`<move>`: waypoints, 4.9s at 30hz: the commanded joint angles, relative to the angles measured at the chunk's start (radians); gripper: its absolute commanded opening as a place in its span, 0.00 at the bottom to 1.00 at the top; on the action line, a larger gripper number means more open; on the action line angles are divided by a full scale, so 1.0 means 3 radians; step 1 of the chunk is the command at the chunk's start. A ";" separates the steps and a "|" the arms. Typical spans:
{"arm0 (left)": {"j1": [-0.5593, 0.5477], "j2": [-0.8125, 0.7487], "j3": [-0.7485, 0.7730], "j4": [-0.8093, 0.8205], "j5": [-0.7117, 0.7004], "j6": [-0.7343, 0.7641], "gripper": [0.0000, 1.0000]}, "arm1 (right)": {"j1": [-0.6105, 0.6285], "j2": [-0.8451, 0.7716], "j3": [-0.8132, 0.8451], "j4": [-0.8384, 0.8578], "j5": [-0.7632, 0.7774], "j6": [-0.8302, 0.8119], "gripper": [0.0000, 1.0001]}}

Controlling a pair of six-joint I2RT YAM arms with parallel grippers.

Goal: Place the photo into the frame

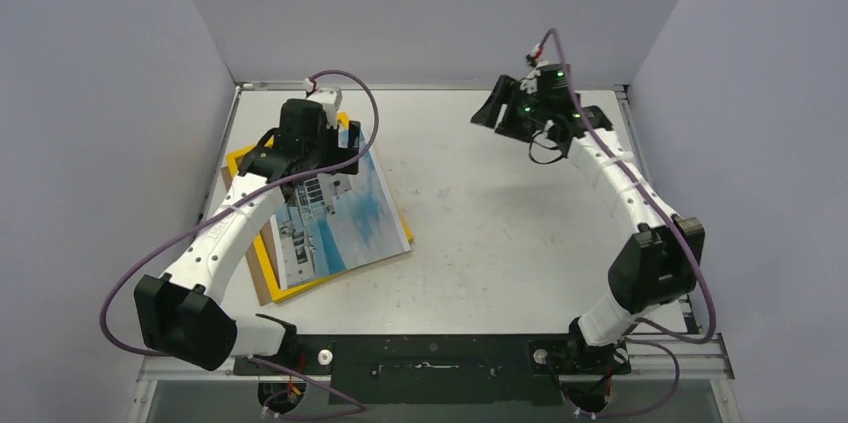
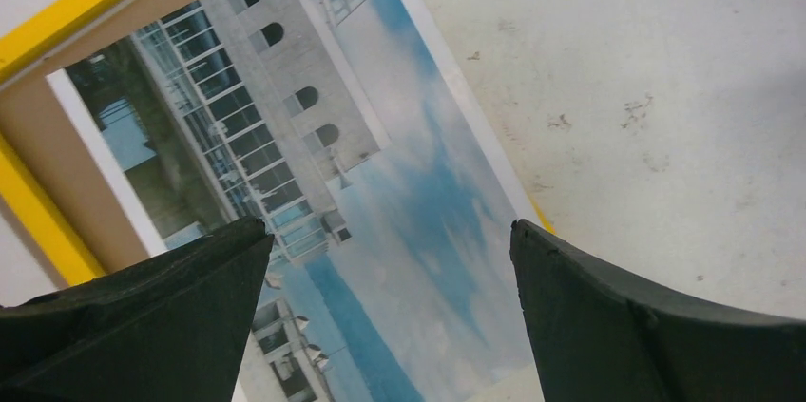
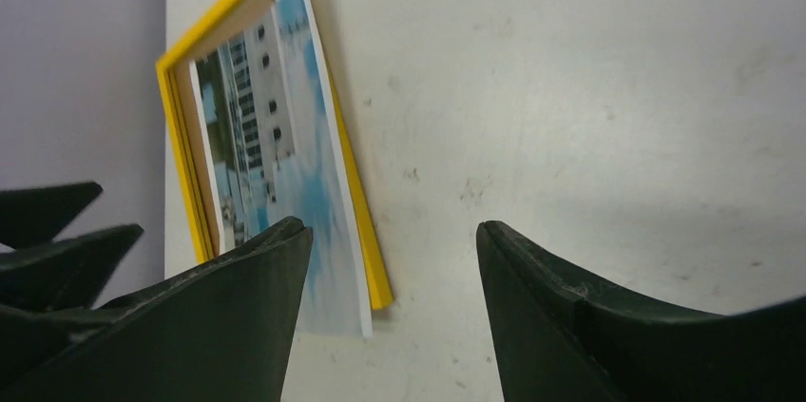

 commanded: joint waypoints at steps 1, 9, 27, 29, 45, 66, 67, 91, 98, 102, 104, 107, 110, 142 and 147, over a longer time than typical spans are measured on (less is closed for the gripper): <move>-0.0004 0.0141 0.0050 0.0464 0.0372 -0.0364 0.97 | 0.0487 0.0290 -0.0120 0.0062 -0.0262 -0.0060 0.64; -0.0008 0.0384 -0.0223 0.0664 0.0243 -0.0868 0.87 | 0.0953 0.1246 -0.0001 0.0123 -0.0800 -0.0159 0.67; 0.0207 0.0421 -0.0846 0.0590 0.0625 -0.1110 0.52 | 0.1402 0.2088 0.0504 0.1186 -0.0182 0.0585 0.57; 0.0304 0.0429 -0.0901 0.0608 0.0726 -0.1171 0.50 | 0.1409 0.2238 0.0670 0.1173 -0.0036 0.0596 0.57; 0.0664 0.0768 -0.1109 0.0706 0.0616 -0.1112 0.46 | 0.1471 0.2752 0.1155 0.1447 -0.0156 0.0672 0.50; 0.0734 0.1227 -0.1000 0.0702 0.0952 -0.1228 0.43 | 0.1491 0.2543 0.0926 0.2091 -0.0694 0.1279 0.35; 0.0734 0.1226 -0.1002 0.0702 0.0951 -0.1227 0.43 | 0.1491 0.2546 0.0934 0.2098 -0.0701 0.1281 0.35; 0.0775 0.0775 -0.0191 0.0062 0.1390 -0.1004 0.77 | 0.1358 0.2127 0.1117 0.1322 -0.0220 0.0513 0.00; 0.0774 0.0594 0.0225 -0.0313 0.1344 -0.0756 0.83 | 0.0975 0.1771 0.1071 0.1040 -0.0149 0.0408 0.00; 0.0774 0.0603 0.0450 -0.0483 0.1329 -0.0548 0.83 | 0.0680 0.1502 0.1024 0.0791 0.0030 0.0160 0.00; 0.0775 0.0608 0.0484 -0.0497 0.1299 -0.0524 0.83 | 0.0545 0.1382 0.0961 0.0704 0.0157 0.0069 0.00; 0.0772 0.0635 0.0501 -0.0500 0.1314 -0.0530 0.83 | 0.0341 0.1226 0.0833 0.0650 0.0362 0.0007 0.00; 0.0765 0.0636 0.0463 -0.0474 0.1335 -0.0552 0.83 | 0.0129 0.1087 0.0667 0.0630 0.0615 -0.0013 0.00; 0.0714 0.0680 0.0228 -0.0344 0.1305 -0.0636 0.83 | -0.1577 0.1150 -0.0572 0.1033 0.1104 -0.0180 0.06; 0.0713 0.0710 0.0258 -0.0349 0.1294 -0.0641 0.83 | -0.1684 0.1152 -0.0619 0.1018 0.1226 -0.0279 0.04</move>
